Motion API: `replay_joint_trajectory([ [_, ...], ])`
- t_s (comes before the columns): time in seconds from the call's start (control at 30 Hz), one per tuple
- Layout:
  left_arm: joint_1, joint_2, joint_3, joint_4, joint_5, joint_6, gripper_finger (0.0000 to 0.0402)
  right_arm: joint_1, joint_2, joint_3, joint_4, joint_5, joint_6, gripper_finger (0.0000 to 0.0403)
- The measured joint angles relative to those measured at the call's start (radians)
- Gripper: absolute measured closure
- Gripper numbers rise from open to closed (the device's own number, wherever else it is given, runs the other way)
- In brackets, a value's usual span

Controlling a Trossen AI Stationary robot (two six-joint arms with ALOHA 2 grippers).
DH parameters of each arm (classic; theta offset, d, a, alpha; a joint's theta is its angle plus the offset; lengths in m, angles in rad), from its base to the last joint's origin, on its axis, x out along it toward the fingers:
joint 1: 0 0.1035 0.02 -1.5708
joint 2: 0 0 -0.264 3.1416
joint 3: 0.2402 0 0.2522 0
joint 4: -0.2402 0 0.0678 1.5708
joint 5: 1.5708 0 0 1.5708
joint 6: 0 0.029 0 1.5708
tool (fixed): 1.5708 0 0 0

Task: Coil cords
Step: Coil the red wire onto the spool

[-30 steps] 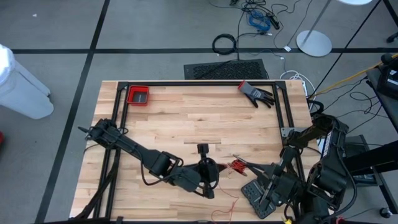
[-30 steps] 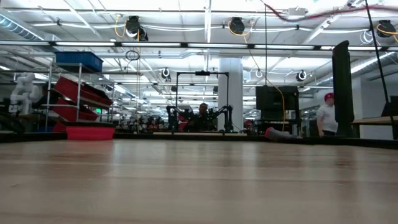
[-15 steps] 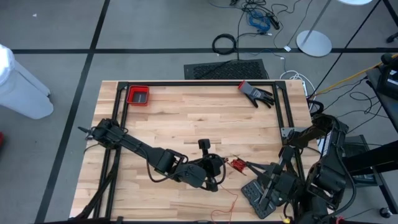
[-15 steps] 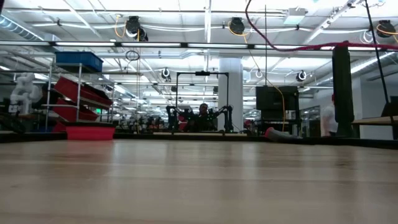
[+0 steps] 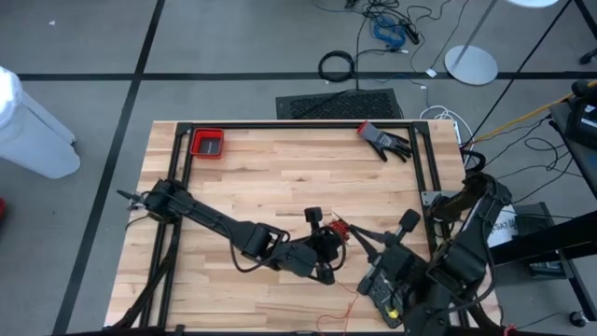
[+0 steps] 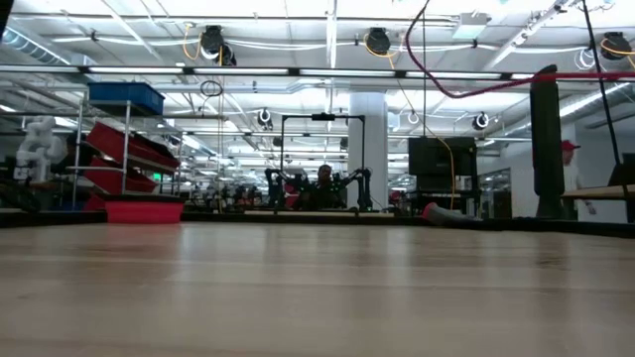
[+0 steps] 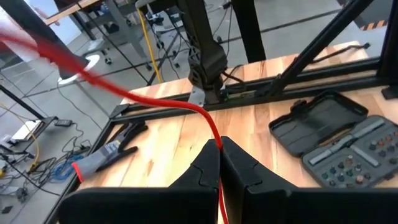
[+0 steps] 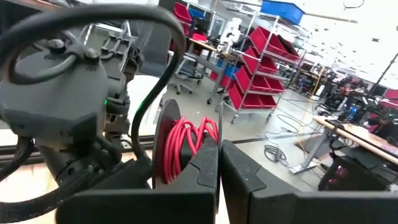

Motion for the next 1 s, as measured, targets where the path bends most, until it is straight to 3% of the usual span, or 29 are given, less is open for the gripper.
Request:
replay_joint_trajectory([
  [0.47, -0.012, 0.009, 0.000, 0.095, 0.037, 0.026, 0.0400, -0.059, 0.053, 0.000, 0.014, 0.048, -0.048, 0.0403],
  [1.0, -0.061, 0.005, 0.000, 0.103, 0.059, 0.112, 0.0400, -0.094, 0.063, 0.002, 0.017, -0.012, -0.100, 0.0403],
])
